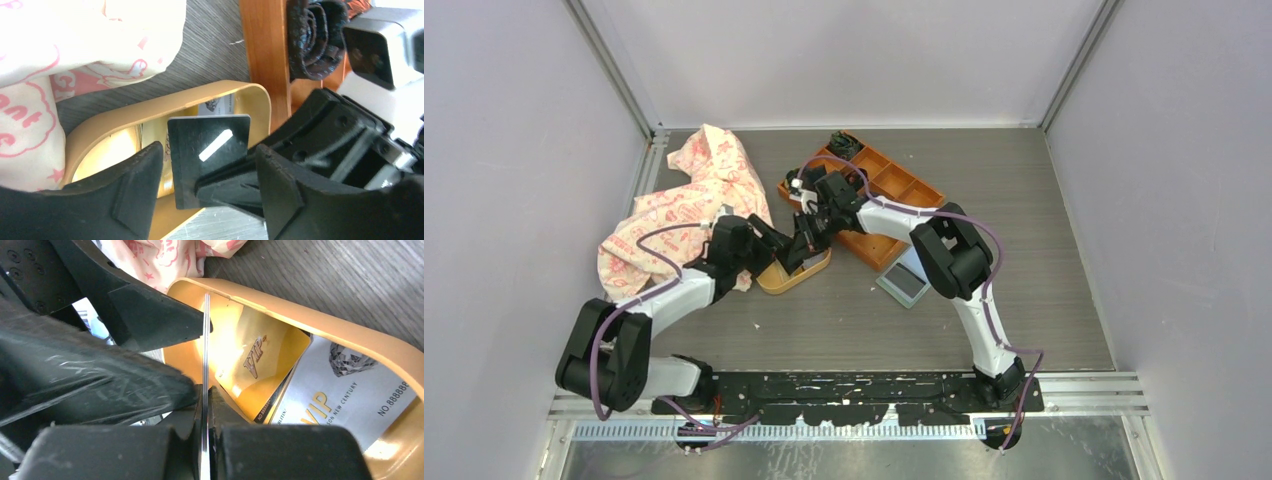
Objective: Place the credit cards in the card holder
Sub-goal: Pick up the credit card from the storage box, then place the credit card in the storage box.
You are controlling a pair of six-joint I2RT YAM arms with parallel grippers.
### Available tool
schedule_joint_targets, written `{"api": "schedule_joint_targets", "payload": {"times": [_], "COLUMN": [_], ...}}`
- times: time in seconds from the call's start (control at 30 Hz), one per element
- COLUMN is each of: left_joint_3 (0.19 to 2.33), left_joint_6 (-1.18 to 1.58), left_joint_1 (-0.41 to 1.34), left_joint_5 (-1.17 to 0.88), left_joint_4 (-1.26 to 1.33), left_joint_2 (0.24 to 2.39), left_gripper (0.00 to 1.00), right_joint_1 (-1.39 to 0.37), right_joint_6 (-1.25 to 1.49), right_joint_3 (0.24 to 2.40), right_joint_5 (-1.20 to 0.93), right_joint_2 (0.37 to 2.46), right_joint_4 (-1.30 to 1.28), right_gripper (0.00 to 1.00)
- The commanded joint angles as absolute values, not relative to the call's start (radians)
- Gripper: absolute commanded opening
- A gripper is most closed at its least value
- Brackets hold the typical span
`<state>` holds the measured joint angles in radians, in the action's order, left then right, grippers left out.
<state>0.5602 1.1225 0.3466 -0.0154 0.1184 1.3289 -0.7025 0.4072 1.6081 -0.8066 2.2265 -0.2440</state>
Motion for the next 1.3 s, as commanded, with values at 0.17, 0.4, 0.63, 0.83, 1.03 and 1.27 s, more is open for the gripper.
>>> {"api": "schedule_joint_targets", "payload": {"times": [0.17, 0.4, 0.63, 0.83, 1.03, 1.27], "left_joint_3": [0.576, 0.554, 0.526, 0.521, 0.513, 0.502], "left_joint_6": [0.984, 0.918, 0.910, 0.910, 0.908, 0.901], "left_joint_1": [0.343, 0.342, 0.342, 0.342, 0.343, 0.342], "left_joint_5": [0.080, 0.114, 0.118, 0.100, 0.089, 0.071], "left_joint_4": [0.004, -0.089, -0.093, -0.081, -0.072, -0.057], "left_joint_2": [1.118, 1.005, 0.963, 0.976, 0.980, 0.970], "left_gripper": [0.81, 0.83, 0.85, 0.85, 0.85, 0.85], "right_joint_1": [-0.677, -0.676, -0.678, -0.678, -0.682, -0.682], "right_joint_6": [0.471, 0.479, 0.465, 0.454, 0.464, 0.438], "right_joint_3": [1.653, 1.658, 1.660, 1.662, 1.669, 1.660], "right_joint_5": [-0.887, -0.931, -0.929, -0.919, -0.916, -0.869], "right_joint_2": [2.218, 2.235, 2.246, 2.246, 2.249, 2.232], "right_joint_4": [-0.157, -0.156, -0.177, -0.190, -0.190, -0.218], "right_gripper": [0.02, 0.15, 0.24, 0.24, 0.24, 0.09]}}
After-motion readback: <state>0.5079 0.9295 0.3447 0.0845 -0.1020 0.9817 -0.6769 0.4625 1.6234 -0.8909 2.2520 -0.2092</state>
